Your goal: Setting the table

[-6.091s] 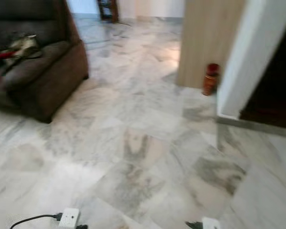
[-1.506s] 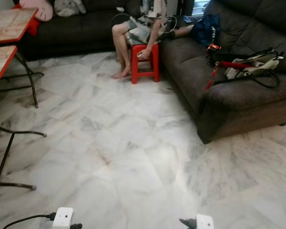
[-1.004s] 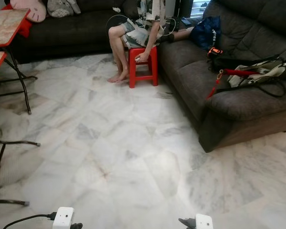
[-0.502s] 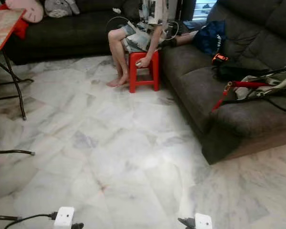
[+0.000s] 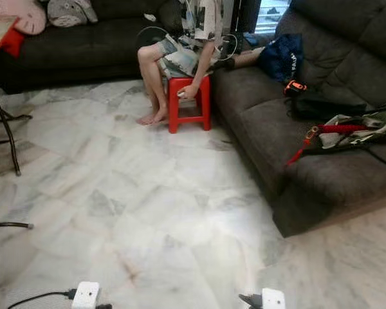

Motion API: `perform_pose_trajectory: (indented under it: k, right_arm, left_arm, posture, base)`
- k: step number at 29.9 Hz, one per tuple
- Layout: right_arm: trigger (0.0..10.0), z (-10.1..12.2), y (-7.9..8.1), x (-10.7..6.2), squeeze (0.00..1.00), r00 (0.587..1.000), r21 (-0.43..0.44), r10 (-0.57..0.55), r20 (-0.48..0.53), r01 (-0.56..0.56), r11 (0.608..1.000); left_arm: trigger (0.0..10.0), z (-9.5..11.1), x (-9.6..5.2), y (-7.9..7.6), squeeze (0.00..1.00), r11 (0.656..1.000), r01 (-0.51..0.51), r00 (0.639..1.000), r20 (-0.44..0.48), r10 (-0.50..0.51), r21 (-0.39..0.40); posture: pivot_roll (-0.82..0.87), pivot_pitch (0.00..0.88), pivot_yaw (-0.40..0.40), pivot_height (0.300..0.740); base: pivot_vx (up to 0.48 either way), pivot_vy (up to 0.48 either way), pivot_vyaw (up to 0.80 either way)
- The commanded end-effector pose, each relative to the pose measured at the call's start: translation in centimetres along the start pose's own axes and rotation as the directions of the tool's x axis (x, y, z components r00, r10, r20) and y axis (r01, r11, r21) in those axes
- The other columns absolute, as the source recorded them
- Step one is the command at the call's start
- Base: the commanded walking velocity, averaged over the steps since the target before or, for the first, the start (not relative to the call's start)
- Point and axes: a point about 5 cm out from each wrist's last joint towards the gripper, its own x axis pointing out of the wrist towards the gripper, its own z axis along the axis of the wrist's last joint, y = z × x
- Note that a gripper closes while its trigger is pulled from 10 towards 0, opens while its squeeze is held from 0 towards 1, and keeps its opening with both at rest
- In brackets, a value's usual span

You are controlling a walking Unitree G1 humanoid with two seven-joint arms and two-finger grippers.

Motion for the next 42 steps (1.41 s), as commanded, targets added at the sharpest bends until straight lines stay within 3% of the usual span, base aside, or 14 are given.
perform_pose_trajectory:
  k: [1,30,42]
  right_arm:
    - [10.0,-0.3,-0.95,-0.26,0.0,1.0,-0.008,-0.027,-0.009,0.027,1.0]
    - [10.0,-0.25,-0.97,-0.24,0.0,1.0,-0.013,-0.029,-0.01,0.029,0.999]
    - [10.0,-0.22,-0.92,-0.22,0.0,1.0,-0.013,-0.028,-0.008,0.028,1.0]
  left_arm:
    - [10.0,-0.89,-0.09,-0.68,0.0,1.0,0.018,0.999,-0.034,-0.018,0.001]
    - [10.0,-0.8,-0.07,-0.66,0.0,1.0,0.013,0.999,-0.029,-0.014,-0.002]
    - [10.0,-0.72,-0.08,-0.59,0.0,1.0,0.012,1.0,-0.021,-0.012,-0.009]
  posture:
    - [-0.03,0.116,-0.013,0.74]
    - [-0.03,0.115,-0.014,0.74]
    - [-0.03,0.116,-0.014,0.74]
  base:
    - [0.334,0.0,0.0]
    - [0.334,0.0,0.67]
    - [0.0,0.0,0.8]
